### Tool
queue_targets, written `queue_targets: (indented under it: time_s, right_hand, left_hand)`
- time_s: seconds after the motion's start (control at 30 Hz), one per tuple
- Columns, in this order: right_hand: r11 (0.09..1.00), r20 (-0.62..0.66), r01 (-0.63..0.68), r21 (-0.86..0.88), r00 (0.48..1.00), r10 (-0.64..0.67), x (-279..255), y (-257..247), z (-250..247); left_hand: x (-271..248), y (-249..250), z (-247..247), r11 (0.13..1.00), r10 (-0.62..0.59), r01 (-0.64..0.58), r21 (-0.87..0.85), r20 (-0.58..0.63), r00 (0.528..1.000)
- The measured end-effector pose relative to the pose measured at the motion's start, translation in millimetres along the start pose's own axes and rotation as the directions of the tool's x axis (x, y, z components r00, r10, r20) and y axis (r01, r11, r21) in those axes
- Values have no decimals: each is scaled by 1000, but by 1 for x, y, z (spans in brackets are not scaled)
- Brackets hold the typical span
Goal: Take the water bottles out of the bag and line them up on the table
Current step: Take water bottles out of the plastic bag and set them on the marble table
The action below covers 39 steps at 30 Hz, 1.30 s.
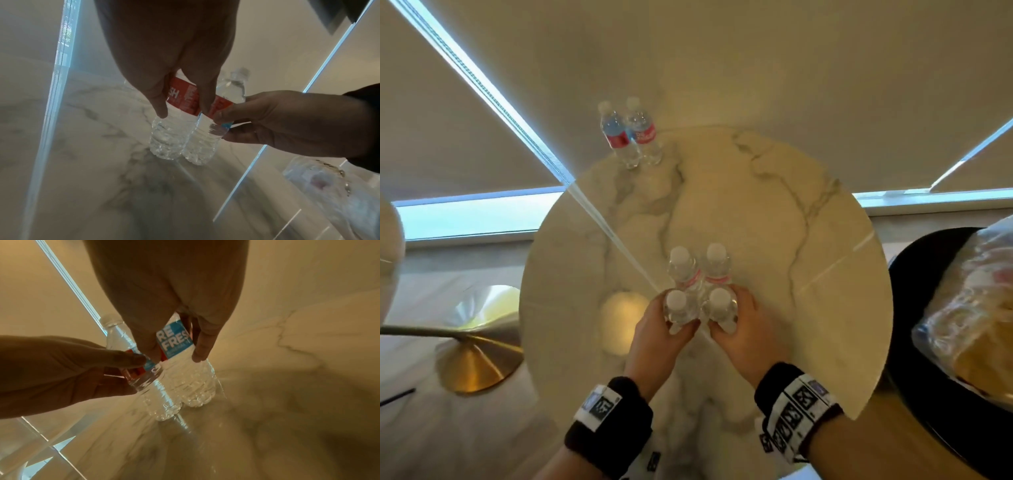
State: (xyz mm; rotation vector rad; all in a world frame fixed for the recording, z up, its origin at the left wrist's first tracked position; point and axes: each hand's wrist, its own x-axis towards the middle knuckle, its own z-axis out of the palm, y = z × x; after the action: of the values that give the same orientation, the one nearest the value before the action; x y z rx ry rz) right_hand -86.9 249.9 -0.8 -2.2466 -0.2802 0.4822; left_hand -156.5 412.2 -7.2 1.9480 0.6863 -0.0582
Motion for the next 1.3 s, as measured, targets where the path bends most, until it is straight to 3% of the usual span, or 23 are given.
queue_targets:
  time_s: [0.17, 0.27, 0.33, 0.43, 0.53, 0.6, 0.7, 0.77, 0.83, 0.87, 0.93, 0.97, 1.03, 1.07, 1.13, 1.2, 1.23, 1.3]
  right_hand:
    - [996, 98, -45, 74, 995, 38, 6, 13, -8]
    - [992, 132, -97, 85, 988, 86, -7, 33, -43]
    - [985, 34, -126, 118, 992, 123, -29, 59, -80]
    - [952, -187, -236, 196, 944, 272, -69, 112, -148]
    - [900, -387, -392, 193, 812, 436, -93, 180, -219]
    - [830, -468, -502, 242, 689, 553, -94, 232, -260]
    - [715, -474, -618, 327, 548, 690, -80, 300, -314]
    - [696, -440, -615, 369, 544, 714, -60, 321, -333]
    - [705, -365, -554, 442, 608, 706, -41, 338, -351]
    - [719, -328, -526, 453, 652, 684, -31, 344, -358]
    - [754, -281, -510, 414, 717, 638, -15, 351, -366]
    - [767, -275, -504, 396, 732, 623, -9, 352, -369]
    - [777, -285, -505, 376, 735, 616, 1, 354, -373]
    - [782, -295, -514, 354, 732, 614, 3, 355, -373]
    - [791, -331, -524, 315, 721, 609, 6, 360, -371]
    - [812, -351, -494, 312, 734, 582, 3, 363, -369]
    - [828, -352, -477, 295, 751, 558, 1, 365, -367]
    - [855, -345, -451, 256, 784, 517, -7, 367, -363]
  left_hand:
    - [2, -11, 2, 999, -38, 38, 34, 22, 999]
    - [-15, -28, 2, 963, -209, 194, 189, 64, 976]
    - [-34, -33, 6, 923, -325, 301, 240, 67, 943]
    - [-60, -5, 38, 901, -274, 200, 385, 146, 951]
    - [-77, 55, 111, 916, -85, -64, 395, 348, 934]
    - [-81, 101, 177, 903, 61, -260, 342, 498, 865]
    - [-80, 173, 285, 874, 191, -438, 211, 679, 709]
    - [-74, 208, 343, 871, 246, -477, 114, 740, 626]
    - [-64, 228, 410, 903, 186, -420, 95, 793, 580]
    - [-55, 231, 440, 911, 143, -390, 133, 786, 601]
    - [-35, 233, 484, 911, 86, -345, 228, 713, 696]
    - [-25, 235, 500, 935, 38, -265, 237, 676, 736]
    - [-2, 235, 523, 968, -90, -85, 236, 644, 760]
    - [8, 236, 530, 969, -103, -65, 239, 628, 772]
    - [24, 234, 540, 960, 11, -174, 221, 590, 807]
    - [33, 234, 544, 893, 207, -371, 255, 498, 842]
    - [36, 234, 543, 844, 286, -450, 291, 465, 838]
    - [35, 237, 538, 784, 335, -517, 344, 466, 819]
